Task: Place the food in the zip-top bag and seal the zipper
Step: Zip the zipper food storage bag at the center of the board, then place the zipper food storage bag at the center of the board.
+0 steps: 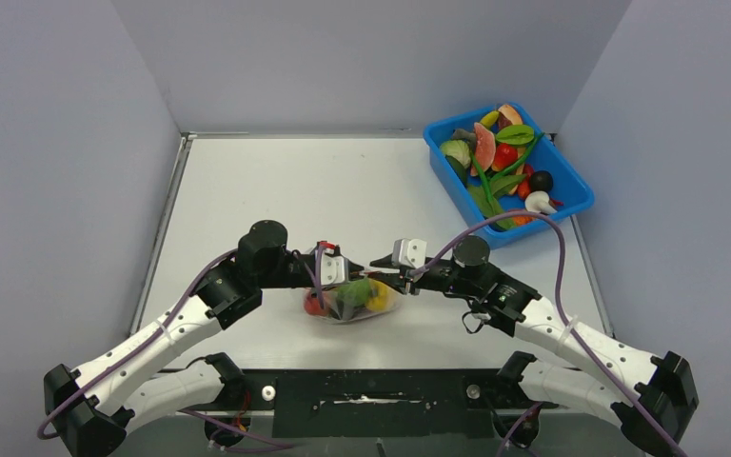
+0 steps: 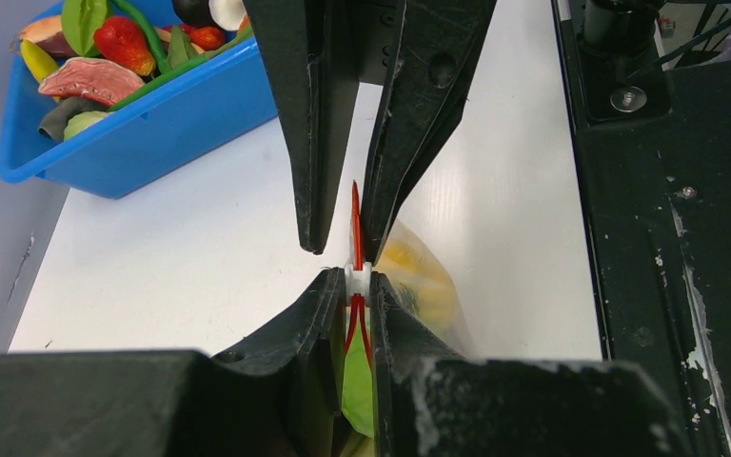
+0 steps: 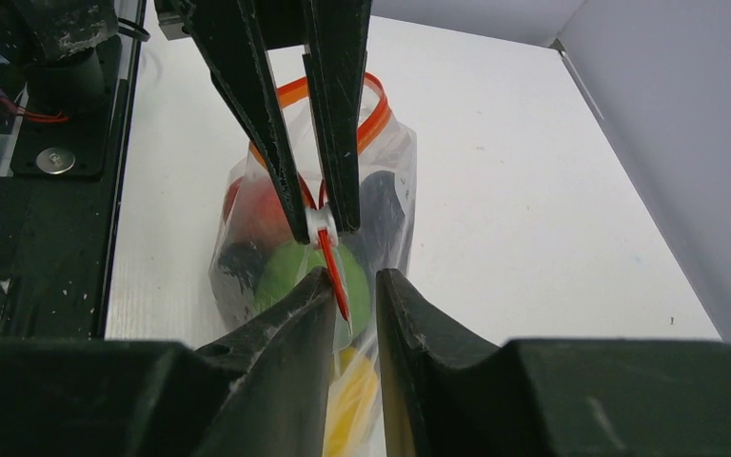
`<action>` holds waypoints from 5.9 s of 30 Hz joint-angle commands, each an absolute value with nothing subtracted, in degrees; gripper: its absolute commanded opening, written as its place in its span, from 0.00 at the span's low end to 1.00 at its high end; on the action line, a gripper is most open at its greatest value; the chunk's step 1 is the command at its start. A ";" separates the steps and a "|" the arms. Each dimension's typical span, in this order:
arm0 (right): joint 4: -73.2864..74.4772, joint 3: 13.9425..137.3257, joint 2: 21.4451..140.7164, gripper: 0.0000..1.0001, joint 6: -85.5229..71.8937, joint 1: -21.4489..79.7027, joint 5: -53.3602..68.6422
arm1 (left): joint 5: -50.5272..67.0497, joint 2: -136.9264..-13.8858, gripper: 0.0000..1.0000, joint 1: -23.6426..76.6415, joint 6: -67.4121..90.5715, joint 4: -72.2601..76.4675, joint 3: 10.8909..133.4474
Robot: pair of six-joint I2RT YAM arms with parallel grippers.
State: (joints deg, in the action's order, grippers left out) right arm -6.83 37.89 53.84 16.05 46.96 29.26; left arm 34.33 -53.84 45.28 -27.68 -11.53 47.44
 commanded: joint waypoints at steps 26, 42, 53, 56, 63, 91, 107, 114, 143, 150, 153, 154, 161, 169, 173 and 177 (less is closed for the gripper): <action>-5.63 40.53 46.77 0.00 15.38 46.35 22.53 | 28.38 -53.69 0.00 45.00 -27.56 -17.57 52.44; -1.30 43.00 49.07 0.31 15.73 46.89 21.21 | 26.33 -49.99 0.00 45.00 -25.95 -14.72 49.10; 0.89 48.60 55.98 0.32 17.39 49.88 24.20 | 26.61 -50.38 0.00 45.05 -25.99 -13.97 49.40; 0.51 48.92 57.25 0.29 17.42 50.31 24.78 | 26.63 -50.41 0.00 45.04 -26.12 -14.18 49.29; -0.04 49.39 58.63 0.29 17.86 50.45 24.81 | 26.63 -50.54 0.00 45.00 -26.29 -13.99 49.20; -2.62 42.40 48.58 0.00 13.14 39.79 15.89 | 21.59 -48.97 0.00 45.06 -28.14 -23.72 52.90; 0.02 40.87 45.41 0.00 12.48 31.29 16.85 | 20.20 -43.57 0.00 45.01 -26.25 -28.78 52.89; 2.85 40.88 41.71 0.00 12.16 27.60 14.13 | 19.91 -42.19 0.00 45.06 -26.93 -31.70 53.98; 10.11 37.77 29.32 0.00 8.16 24.15 11.16 | 22.37 -37.35 0.00 45.00 -19.67 -27.95 47.66; 2.67 36.45 37.63 0.01 10.71 24.15 9.50 | 16.91 -38.89 0.00 45.00 -10.82 -18.21 42.27; -1.87 36.77 42.44 0.06 11.48 23.96 9.36 | 14.08 -41.36 0.00 45.00 -8.77 -18.55 42.73; -3.31 36.99 43.90 0.08 11.58 23.88 9.51 | 13.05 -42.05 0.00 44.93 -8.16 -18.72 43.00; -10.38 39.60 52.16 0.33 11.52 23.03 11.95 | 6.22 -43.21 0.00 44.55 -5.04 -17.71 43.11; -10.68 40.96 51.97 0.62 9.82 22.90 15.77 | 4.12 -48.50 0.00 40.95 -1.33 -17.58 45.37; -10.35 40.17 48.41 0.75 8.18 22.90 15.89 | 5.73 -51.77 0.00 32.99 1.14 -17.33 47.22; -7.18 41.20 45.19 0.91 8.31 22.77 17.52 | 8.41 -53.54 0.00 24.57 3.12 -16.58 48.68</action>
State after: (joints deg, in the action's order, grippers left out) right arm -5.93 38.24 48.60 8.95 22.94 15.55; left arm 6.55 -53.01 30.83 -0.16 -19.62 44.29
